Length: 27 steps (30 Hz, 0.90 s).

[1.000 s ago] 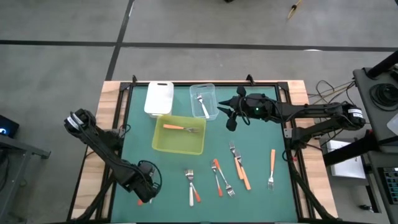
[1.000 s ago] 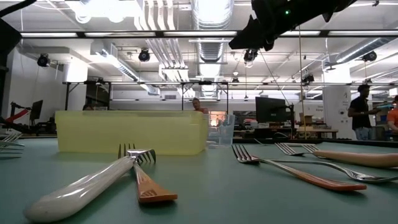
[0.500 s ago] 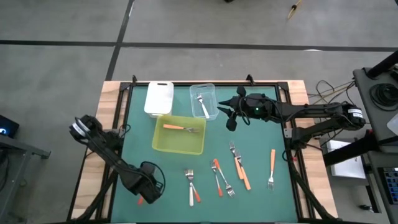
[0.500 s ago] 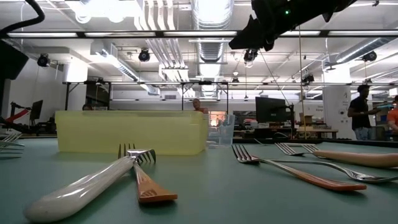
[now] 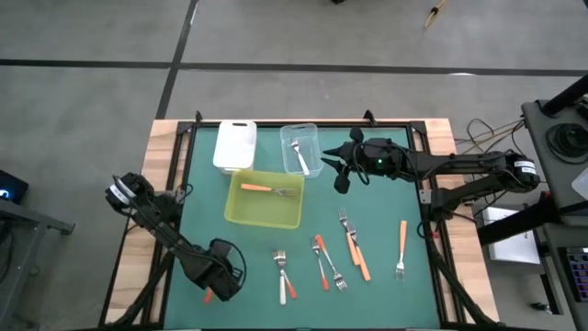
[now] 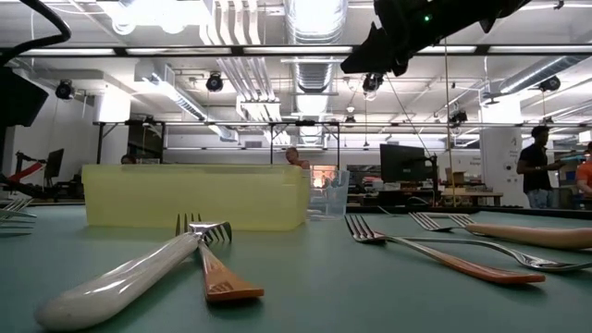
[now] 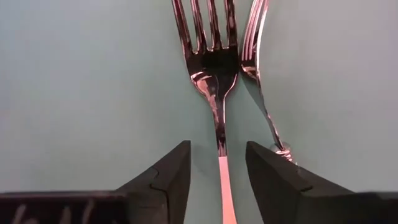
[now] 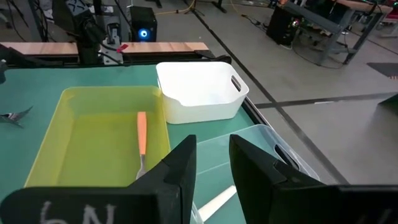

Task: Sort silverware by color (type)
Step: Put the orange fork into the white bin

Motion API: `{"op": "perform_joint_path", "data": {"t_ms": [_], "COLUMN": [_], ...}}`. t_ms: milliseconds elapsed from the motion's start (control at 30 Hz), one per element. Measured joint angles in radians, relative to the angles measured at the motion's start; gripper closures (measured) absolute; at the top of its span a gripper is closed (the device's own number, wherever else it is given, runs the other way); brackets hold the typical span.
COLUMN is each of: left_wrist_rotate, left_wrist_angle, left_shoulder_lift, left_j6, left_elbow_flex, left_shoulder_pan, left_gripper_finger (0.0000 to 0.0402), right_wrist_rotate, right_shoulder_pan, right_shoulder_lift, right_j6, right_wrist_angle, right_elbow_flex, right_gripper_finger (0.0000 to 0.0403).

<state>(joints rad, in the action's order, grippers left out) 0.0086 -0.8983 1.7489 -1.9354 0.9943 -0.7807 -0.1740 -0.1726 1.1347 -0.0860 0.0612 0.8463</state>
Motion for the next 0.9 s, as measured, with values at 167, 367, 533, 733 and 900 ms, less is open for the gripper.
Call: {"op": "perform_joint_path", "data": {"t_ms": [167,367,533,733,900], "left_wrist_rotate": [-0.001,0.0,0.0,0.0,0.009], "left_wrist_angle": [-0.002,-0.01,-0.022,-0.02,-0.028], "left_shoulder_lift": [0.0,0.001,0.001,0.001,-0.006], "left_j6": [0.0,0.0,0.0,0.001,0.022], "left_elbow_flex": [0.0,-0.001,-0.003,-0.006,-0.009], "left_shoulder_pan": [0.0,0.002,0.002,0.002,0.002], "left_gripper_finger": [0.0308,0.0343,0.0381,0.0398,0.04], "right_wrist_rotate": [0.0,0.0,0.0,0.0,0.0], "right_shoulder_pan": [0.0,0.0,0.0,0.0,0.0], "right_shoulder_lift": [0.0,0.0,0.0,0.0,0.0], "right_j6": [0.0,0.0,-0.001,-0.002,-0.003], "right_wrist_angle": [0.0,0.0,0.0,-0.001,-0.004], "right_elbow_flex": [0.0,0.0,0.0,0.0,0.0], "right_gripper_finger": [0.0317,0.0317,0.0317,0.0317,0.0317]}}
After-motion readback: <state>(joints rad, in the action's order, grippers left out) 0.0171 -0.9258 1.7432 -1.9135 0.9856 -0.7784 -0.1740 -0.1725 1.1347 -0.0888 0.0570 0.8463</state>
